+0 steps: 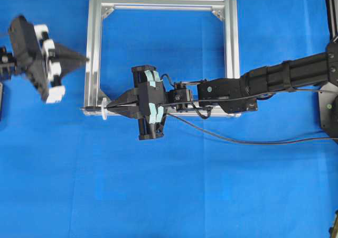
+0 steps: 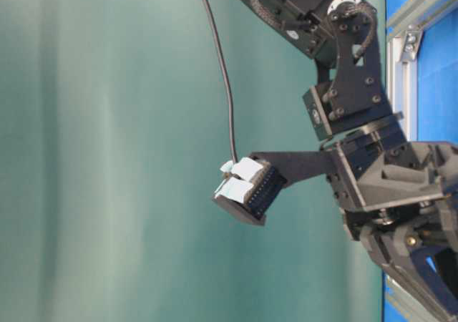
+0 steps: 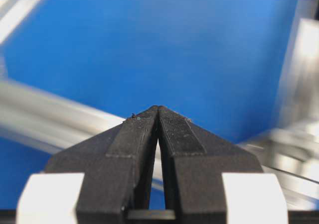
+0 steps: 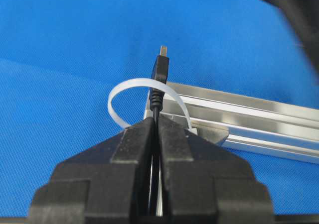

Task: Insert the wire through the string loop located on the left side.
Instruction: 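Move the left gripper toward the plug tip emerging from the loop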

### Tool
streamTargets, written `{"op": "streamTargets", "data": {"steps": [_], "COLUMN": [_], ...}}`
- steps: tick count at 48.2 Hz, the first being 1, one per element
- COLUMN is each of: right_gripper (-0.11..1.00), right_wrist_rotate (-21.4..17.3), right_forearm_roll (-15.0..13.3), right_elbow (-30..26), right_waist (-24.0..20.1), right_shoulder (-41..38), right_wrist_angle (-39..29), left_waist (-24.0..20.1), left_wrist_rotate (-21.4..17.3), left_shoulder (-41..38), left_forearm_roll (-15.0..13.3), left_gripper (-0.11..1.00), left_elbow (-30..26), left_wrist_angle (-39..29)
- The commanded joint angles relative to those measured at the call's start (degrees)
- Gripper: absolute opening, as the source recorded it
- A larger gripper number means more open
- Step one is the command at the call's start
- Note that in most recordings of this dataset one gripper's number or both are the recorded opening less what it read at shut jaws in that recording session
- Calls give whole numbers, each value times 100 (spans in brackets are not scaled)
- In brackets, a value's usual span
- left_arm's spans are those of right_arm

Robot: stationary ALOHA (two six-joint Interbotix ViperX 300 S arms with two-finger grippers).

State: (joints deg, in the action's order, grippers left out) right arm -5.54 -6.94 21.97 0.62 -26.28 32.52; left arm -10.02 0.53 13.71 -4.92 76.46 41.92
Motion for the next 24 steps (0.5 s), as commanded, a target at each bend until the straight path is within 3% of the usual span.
{"op": "streamTargets", "data": {"steps": [1, 12, 24], "right_gripper": [0, 0, 0], "right_wrist_rotate": [9, 9, 9], "right_forearm_roll": [-9, -9, -9], "right_elbow": [-97, -105, -105], "right_waist": [0, 0, 0], "right_shoulder": [132, 132, 132], "right_wrist_angle": [26, 26, 26], "left_waist": [510, 1345, 1459], "left_wrist_rotate": [-9, 0, 18], "left_shoulder": [185, 343, 229], "left_forearm_roll": [18, 18, 18], "left_gripper": [0, 0, 0], "left_elbow": [-18, -35, -176], "left_wrist_angle": [26, 9, -79]}}
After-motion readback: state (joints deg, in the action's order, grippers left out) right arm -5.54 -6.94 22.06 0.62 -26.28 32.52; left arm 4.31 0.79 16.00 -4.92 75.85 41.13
